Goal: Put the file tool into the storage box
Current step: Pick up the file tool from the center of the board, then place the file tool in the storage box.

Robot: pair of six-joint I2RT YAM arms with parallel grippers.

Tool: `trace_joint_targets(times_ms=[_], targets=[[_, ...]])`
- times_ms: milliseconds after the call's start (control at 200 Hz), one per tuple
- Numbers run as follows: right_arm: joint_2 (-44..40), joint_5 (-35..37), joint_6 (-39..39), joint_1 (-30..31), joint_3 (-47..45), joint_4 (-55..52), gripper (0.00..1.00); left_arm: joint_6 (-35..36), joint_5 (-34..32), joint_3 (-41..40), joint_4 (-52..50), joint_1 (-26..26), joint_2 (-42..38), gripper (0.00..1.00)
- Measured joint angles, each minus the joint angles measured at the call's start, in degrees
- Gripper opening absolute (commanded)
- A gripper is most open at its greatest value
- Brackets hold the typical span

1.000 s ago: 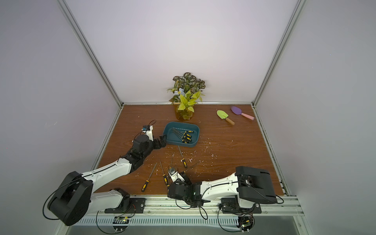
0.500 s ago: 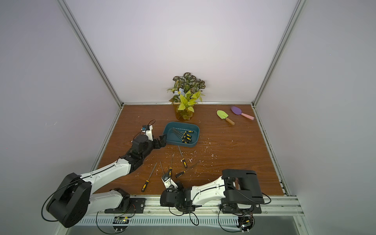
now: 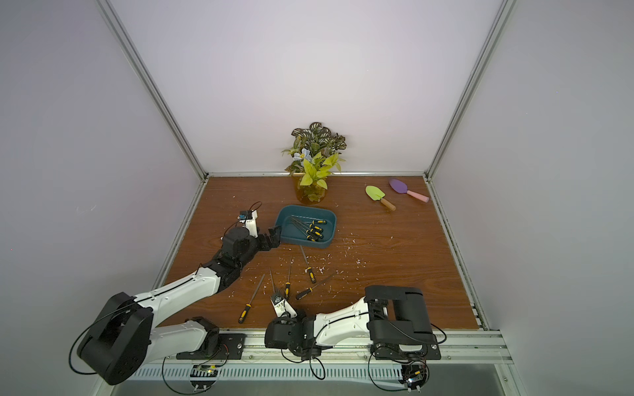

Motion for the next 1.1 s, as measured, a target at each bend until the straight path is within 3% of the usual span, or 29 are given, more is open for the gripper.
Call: trace_joint_targets(times_ms=[280,651,756,946,1101], targets=[[-4.5,1.7,-2.14,0.15,-0.81,-5.14,0.06,0.0,-0.04,0.0,-0.04,0.0,-0.24,1.0],[-19.39,5.16,-11.1,-2.91,-2.49,-6.84,0.02,-1.14,-2.25,2.91,-5.05,0.39,-8.02,1.0],[-22.86,4.17,-16.96,-6.8,-3.17,-5.25,0.01,-1.73,-2.36,6.78,-7.54,0.87,-8.33,1.0],[-28.65,-2.12,-31.3,-19.8,-5.77,1.55,0.0,-2.58,-1.18,11.69,-9.92,1.46,-7.39,1.0],[-29.46,-11.89,-43.01,-31.06,-6.23,7.87,0.0,-3.91,1.6,11.89,-10.56,2.8,-6.69,1.0]])
